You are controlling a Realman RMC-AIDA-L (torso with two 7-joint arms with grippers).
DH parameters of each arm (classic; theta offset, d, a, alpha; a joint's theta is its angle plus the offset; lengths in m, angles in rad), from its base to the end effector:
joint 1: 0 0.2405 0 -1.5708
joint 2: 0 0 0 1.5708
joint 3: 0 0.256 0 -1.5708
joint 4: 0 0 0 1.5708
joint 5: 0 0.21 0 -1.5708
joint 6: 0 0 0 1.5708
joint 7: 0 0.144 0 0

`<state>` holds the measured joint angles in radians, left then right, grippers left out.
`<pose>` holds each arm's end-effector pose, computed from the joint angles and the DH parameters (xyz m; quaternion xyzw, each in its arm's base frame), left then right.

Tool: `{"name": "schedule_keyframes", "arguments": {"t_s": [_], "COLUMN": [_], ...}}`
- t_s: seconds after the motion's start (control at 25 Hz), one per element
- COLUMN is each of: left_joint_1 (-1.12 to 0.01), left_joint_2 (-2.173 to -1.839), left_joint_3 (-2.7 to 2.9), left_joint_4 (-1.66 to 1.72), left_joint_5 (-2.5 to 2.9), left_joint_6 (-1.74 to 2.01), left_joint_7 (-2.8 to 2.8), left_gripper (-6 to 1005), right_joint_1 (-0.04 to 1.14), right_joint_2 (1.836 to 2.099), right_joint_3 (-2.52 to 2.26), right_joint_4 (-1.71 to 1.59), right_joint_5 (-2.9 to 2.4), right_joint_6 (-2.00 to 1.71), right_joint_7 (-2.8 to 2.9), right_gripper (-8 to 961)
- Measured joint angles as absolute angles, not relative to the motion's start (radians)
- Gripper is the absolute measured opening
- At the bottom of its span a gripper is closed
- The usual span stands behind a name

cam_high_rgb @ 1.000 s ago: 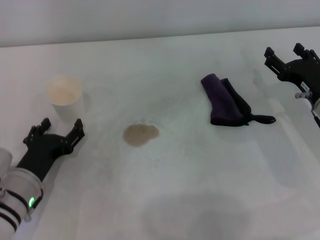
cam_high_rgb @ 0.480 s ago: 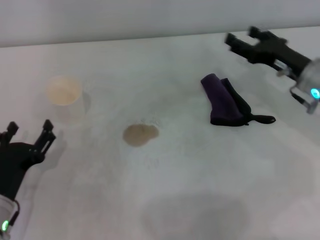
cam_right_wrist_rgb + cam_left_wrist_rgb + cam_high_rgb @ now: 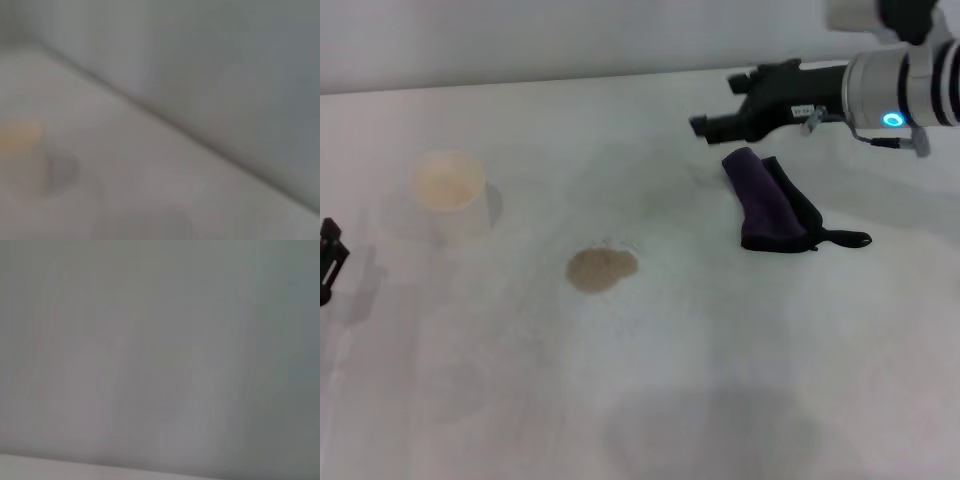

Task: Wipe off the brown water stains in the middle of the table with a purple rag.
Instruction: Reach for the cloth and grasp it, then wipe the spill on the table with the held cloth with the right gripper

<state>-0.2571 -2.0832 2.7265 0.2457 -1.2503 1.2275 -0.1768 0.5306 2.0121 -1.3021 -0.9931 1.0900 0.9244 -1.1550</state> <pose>-0.3571 0.2591 -0.0408 -0.6695 -0.3232 -0.3034 0.5960 0.2252 0.4089 0.0068 -0.9204 0.2476 0.0617 0.2962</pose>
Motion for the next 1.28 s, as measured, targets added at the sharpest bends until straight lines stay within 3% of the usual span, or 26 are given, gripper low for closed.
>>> {"name": "schedule_keyframes", "arguments": {"t_s": [0.32,0.92,1.16,1.28], "left_joint_1": [-0.290,-0.310,-0.311,-0.311], "left_joint_2": [-2.082,-2.083,-2.083,-2.083], "left_joint_3": [2.686,2.684,2.684,2.684], "left_joint_4": [0.211,0.210,0.210,0.210], "left_joint_5": [-1.253,-1.253,-1.253,-1.253], "left_joint_6": [1.221,1.216,1.216,1.216], "left_joint_7": [-0.177,-0.178,-0.178,-0.178], "left_gripper": [887,887,888,888], "right_joint_1": [0.495,0.543,0.547,0.548], "right_joint_2": [2.015,2.016,2.016,2.014], "right_joint_3": [-1.540,-1.549,-1.547,-1.539], "right_joint_4": [-1.236,-0.974,-0.956,-0.980], "right_joint_5": [0.629,0.597,0.610,0.650], "right_joint_6": [1.018,0.864,0.851,0.861], "right_joint_7": [-0.682,-0.627,-0.626,-0.626], "right_gripper": [864,842,644,493]}}
